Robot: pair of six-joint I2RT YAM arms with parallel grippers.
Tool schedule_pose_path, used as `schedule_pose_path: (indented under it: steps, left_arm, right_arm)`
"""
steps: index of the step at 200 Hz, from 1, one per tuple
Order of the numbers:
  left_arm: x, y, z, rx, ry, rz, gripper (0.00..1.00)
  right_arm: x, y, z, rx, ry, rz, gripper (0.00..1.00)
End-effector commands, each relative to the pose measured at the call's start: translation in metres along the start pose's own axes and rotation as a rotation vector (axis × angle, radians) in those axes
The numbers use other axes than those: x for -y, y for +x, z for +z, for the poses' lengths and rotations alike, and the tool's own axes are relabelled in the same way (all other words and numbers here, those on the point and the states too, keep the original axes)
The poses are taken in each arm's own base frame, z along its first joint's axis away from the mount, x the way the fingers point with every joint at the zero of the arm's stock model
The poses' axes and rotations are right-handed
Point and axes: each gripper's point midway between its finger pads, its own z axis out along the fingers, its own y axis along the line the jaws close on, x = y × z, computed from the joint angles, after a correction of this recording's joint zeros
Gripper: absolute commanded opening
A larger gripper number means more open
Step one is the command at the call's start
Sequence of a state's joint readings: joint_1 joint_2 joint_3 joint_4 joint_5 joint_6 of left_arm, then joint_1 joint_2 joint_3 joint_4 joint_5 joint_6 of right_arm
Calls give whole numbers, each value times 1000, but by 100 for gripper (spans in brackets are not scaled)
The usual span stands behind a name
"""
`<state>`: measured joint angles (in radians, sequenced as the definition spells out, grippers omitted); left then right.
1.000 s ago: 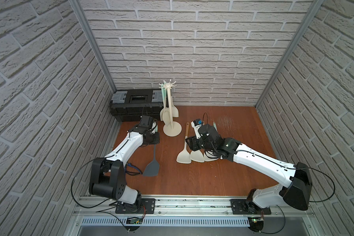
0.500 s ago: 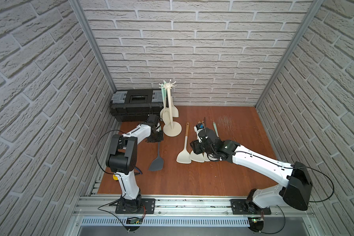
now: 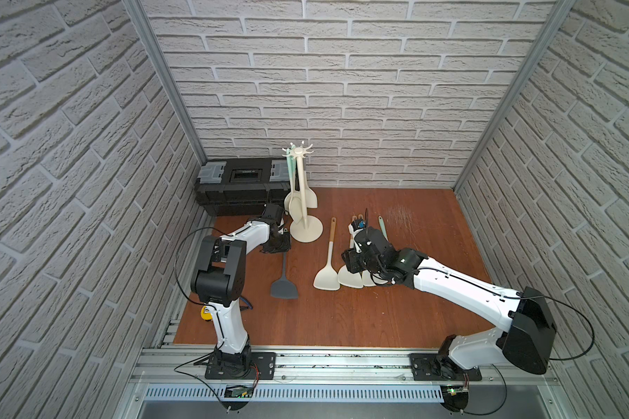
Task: Take the spatula off the kitchen utensil rack
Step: Place the spatula at the center of the board.
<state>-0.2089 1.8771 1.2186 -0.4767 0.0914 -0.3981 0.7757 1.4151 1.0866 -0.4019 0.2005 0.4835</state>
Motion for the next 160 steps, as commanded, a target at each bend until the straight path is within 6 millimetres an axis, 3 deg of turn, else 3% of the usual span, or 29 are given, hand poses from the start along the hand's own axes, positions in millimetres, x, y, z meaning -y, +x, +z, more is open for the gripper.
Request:
schedule_pose_path:
  steps: [1,39,75,122,160]
  left_arm:
    - [4,-14,-9,49,5,-1,35]
    - [8,-20,-24,76,18,4,40]
    - [13,-29,-57,135,32,28,43]
    - [20,-37,-129,274,56,94,44]
    - [23,-50,-197,466,76,162,44]
  right_arm:
    - [-2,-7,-5,31,-18,12,53]
    - [-3,-10,-7,38,-22,13,53]
    - [-6,-19,-9,50,-22,-2,53]
    - [-14,-41,-6,78,-20,-36,53]
    - [-28,-77,-3,129,-38,-65,53]
